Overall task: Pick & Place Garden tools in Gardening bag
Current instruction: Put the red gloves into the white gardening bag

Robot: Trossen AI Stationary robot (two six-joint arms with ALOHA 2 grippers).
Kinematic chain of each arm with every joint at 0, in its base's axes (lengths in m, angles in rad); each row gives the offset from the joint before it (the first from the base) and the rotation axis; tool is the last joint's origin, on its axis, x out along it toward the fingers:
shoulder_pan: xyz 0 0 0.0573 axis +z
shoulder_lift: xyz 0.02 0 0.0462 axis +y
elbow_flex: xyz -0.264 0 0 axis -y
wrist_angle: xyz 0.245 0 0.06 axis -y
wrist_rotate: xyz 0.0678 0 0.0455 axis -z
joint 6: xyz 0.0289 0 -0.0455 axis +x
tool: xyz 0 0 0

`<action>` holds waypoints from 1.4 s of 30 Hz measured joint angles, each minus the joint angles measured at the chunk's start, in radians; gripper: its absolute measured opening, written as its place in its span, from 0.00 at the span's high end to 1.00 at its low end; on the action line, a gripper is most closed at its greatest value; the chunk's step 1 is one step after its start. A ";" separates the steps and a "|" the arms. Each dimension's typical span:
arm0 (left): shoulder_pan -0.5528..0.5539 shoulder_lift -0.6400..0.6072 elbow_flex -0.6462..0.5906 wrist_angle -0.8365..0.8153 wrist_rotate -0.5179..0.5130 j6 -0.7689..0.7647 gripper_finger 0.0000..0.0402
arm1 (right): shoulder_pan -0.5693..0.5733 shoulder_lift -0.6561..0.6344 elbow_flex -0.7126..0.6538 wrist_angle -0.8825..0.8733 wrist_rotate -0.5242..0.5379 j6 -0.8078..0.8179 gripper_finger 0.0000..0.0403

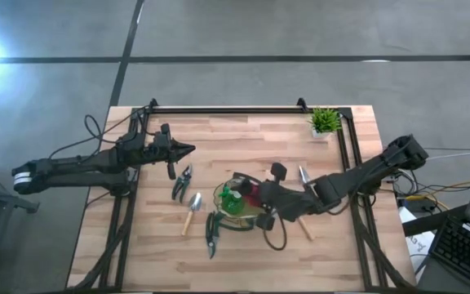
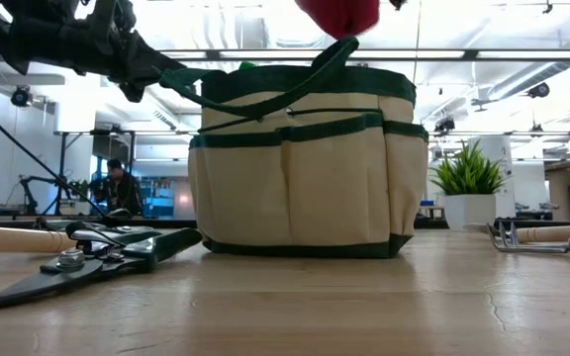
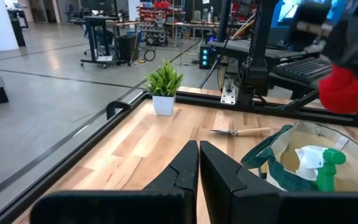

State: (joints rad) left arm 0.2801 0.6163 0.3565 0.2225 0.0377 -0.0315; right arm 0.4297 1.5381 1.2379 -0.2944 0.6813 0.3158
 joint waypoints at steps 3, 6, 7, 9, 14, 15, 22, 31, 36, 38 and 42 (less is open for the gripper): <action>0.000 0.000 0.000 0.001 0.000 0.000 0.95 | 0.012 -0.040 -0.117 0.166 -0.006 -0.001 0.87; 0.000 0.000 0.000 0.003 0.000 0.000 0.95 | 0.012 -0.072 -0.227 0.354 -0.021 -0.028 0.87; 0.000 0.001 0.000 0.003 0.000 0.000 0.95 | 0.011 -0.080 -0.262 0.413 -0.025 -0.045 0.87; 0.000 0.001 0.000 0.002 0.000 0.001 0.95 | 0.011 -0.084 -0.326 0.517 -0.025 -0.067 0.87; 0.000 0.001 0.000 0.001 -0.002 0.001 0.95 | 0.003 -0.083 -0.449 0.673 -0.024 -0.039 0.87; 0.000 0.001 0.000 0.001 -0.002 0.001 0.95 | 0.002 -0.080 -0.469 0.696 -0.024 -0.034 0.87; 0.000 0.001 0.000 0.001 -0.002 0.002 0.95 | -0.011 -0.048 -0.498 0.763 -0.028 -0.055 0.87; 0.000 0.003 0.000 -0.001 -0.002 0.001 0.95 | -0.014 -0.032 -0.522 0.767 -0.033 -0.028 0.87; 0.000 0.003 0.000 -0.002 -0.002 0.001 0.95 | -0.019 0.010 -0.520 0.794 -0.069 -0.012 0.87; 0.000 0.002 0.000 -0.003 -0.002 0.001 0.95 | -0.022 0.038 -0.513 0.793 -0.070 -0.012 0.87; 0.000 0.002 0.000 -0.005 -0.002 0.001 0.95 | -0.033 0.075 -0.501 0.797 -0.071 -0.004 0.87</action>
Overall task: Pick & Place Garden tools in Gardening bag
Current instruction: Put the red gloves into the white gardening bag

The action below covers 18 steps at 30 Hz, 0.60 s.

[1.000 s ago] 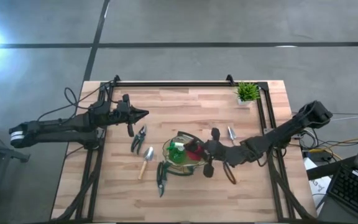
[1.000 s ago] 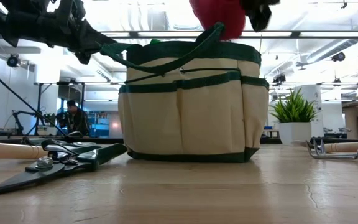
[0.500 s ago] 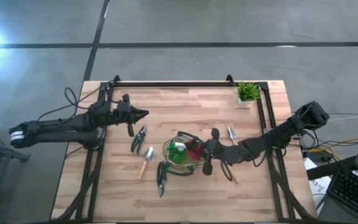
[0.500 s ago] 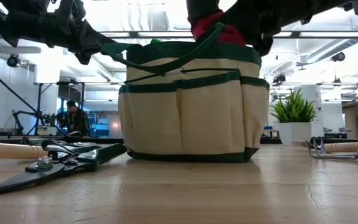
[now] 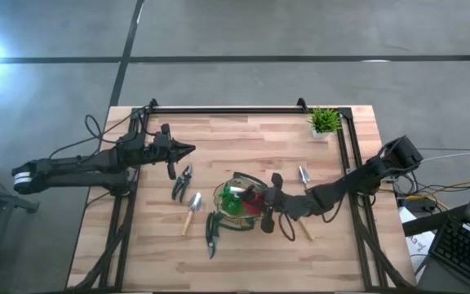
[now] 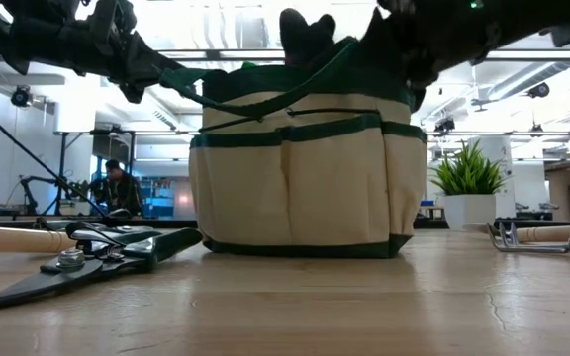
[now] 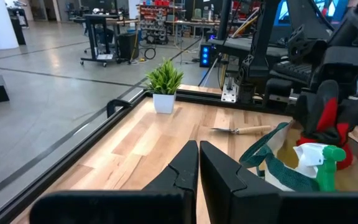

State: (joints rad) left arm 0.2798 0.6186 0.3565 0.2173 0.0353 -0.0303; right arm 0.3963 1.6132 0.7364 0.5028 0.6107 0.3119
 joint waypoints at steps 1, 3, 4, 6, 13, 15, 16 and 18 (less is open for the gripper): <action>0.000 0.000 0.000 0.000 0.000 0.000 0.95 | -0.001 0.004 0.000 0.000 0.001 0.000 0.87; 0.000 0.000 0.000 -0.001 0.000 0.000 0.95 | -0.006 0.007 0.000 -0.002 0.002 0.003 0.87; 0.000 0.000 0.000 -0.002 0.000 0.000 0.95 | -0.006 0.007 0.000 -0.008 0.002 0.003 0.87; 0.000 0.000 0.000 -0.002 0.000 0.000 0.95 | -0.008 0.005 0.000 -0.024 0.002 0.004 0.87; 0.000 0.000 0.000 -0.002 0.000 0.000 0.95 | -0.009 0.006 0.005 -0.035 -0.005 0.022 0.75; 0.000 0.000 0.000 -0.002 0.000 0.000 0.95 | -0.009 0.006 0.006 -0.036 -0.005 0.038 0.68; 0.000 0.000 0.000 -0.002 0.000 0.000 0.95 | -0.011 0.004 0.007 -0.036 -0.005 0.050 0.65; 0.000 0.000 0.000 -0.002 0.000 0.000 0.95 | -0.012 -0.004 0.007 -0.049 -0.006 0.081 0.59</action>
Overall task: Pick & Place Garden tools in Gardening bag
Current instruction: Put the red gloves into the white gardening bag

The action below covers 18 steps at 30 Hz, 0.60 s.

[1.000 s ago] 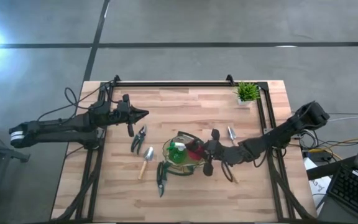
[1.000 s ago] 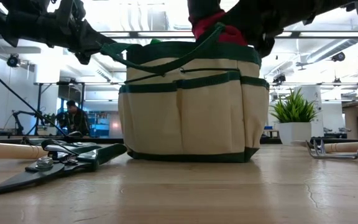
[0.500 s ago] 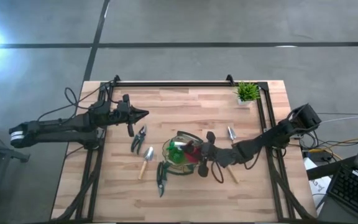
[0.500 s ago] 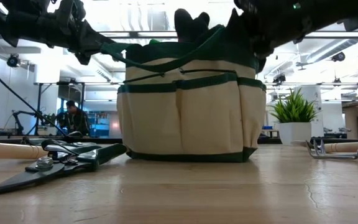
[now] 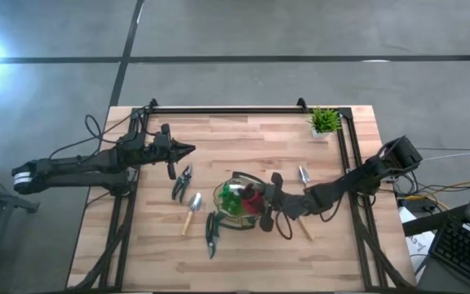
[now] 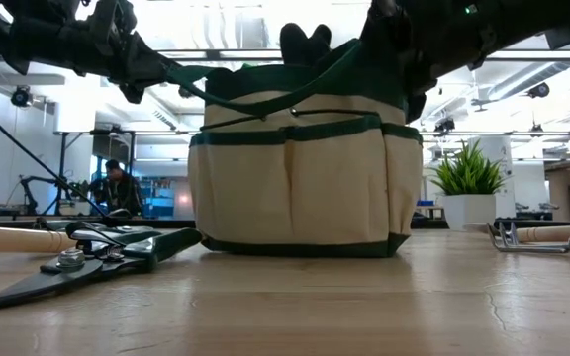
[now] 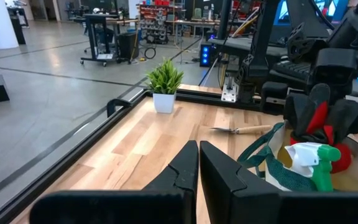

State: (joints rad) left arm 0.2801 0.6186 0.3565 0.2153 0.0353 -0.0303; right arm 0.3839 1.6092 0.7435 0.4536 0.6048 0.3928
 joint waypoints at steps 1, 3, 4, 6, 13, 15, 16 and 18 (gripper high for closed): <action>0.000 0.000 0.000 0.000 0.000 0.000 0.95 | -0.001 -0.006 0.000 -0.007 0.000 0.013 0.56; 0.000 0.000 0.000 0.000 0.000 0.000 0.95 | -0.001 -0.017 0.000 -0.021 -0.002 0.030 0.51; 0.000 0.000 0.000 0.000 0.000 0.000 0.95 | -0.001 -0.022 0.000 -0.022 -0.004 0.035 0.49; 0.000 0.000 0.000 0.000 0.000 0.000 0.95 | -0.001 -0.033 0.000 -0.033 -0.006 0.048 0.45; 0.000 0.000 0.000 -0.001 0.000 0.000 0.95 | -0.001 -0.036 0.000 -0.047 -0.005 0.030 0.36; 0.000 0.000 0.000 -0.001 0.000 0.000 0.95 | -0.001 -0.037 0.000 -0.048 -0.003 -0.007 0.36; 0.000 0.000 0.000 -0.001 0.000 0.000 0.95 | -0.001 -0.038 0.000 -0.048 -0.003 -0.019 0.36; 0.000 0.000 0.000 -0.001 0.000 -0.001 0.95 | -0.001 -0.039 0.005 -0.059 0.000 -0.054 0.37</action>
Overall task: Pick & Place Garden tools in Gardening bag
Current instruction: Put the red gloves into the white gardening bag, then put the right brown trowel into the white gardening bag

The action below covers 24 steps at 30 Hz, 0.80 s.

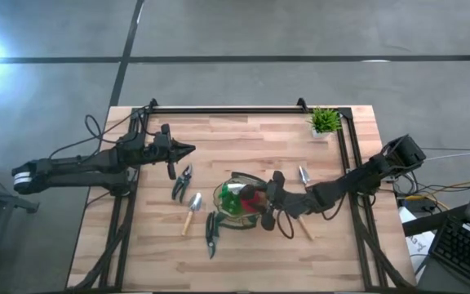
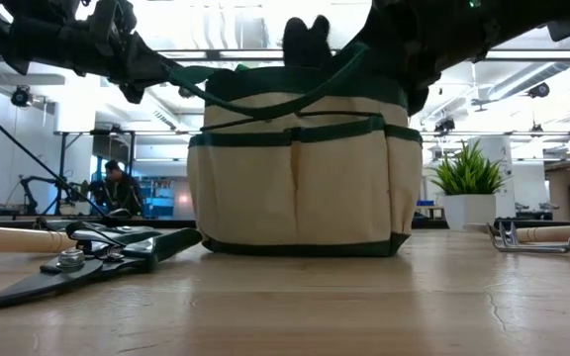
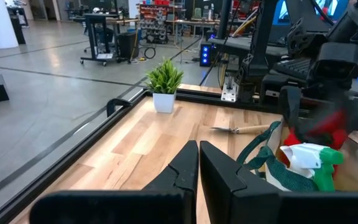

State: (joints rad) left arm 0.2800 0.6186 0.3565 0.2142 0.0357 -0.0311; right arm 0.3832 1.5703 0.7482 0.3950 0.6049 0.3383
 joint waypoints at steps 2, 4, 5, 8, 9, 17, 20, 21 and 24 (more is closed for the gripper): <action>0.000 0.000 0.000 0.000 0.000 0.000 0.95 | 0.000 -0.003 0.006 -0.004 0.000 -0.023 0.39; 0.000 0.000 0.000 0.000 0.000 0.000 0.95 | 0.000 -0.011 0.015 -0.004 0.000 -0.028 0.41; 0.000 0.000 0.000 0.000 0.000 0.000 0.95 | 0.000 -0.021 0.015 -0.004 0.000 -0.028 0.42; 0.000 0.000 0.000 0.000 0.000 0.000 0.95 | 0.003 -0.067 0.018 -0.042 -0.004 -0.025 0.44; 0.000 0.000 0.000 0.000 0.000 0.000 0.95 | 0.005 -0.089 0.018 -0.068 -0.003 -0.024 0.44; 0.000 0.000 0.000 -0.001 0.000 0.000 0.95 | 0.016 -0.331 0.054 -0.332 -0.008 -0.005 0.45; 0.000 0.000 0.000 -0.002 0.000 0.000 0.95 | 0.018 -0.423 0.073 -0.414 -0.062 0.008 0.46; 0.000 0.000 0.000 -0.002 0.000 0.000 0.95 | 0.018 -0.451 0.080 -0.440 -0.075 0.024 0.46; 0.000 0.000 0.000 -0.002 0.000 0.000 0.95 | 0.018 -0.528 0.100 -0.536 -0.126 0.094 0.46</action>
State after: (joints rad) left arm 0.2800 0.6186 0.3565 0.2118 0.0360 -0.0311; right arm 0.4011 1.0426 0.8483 -0.1415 0.4790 0.4321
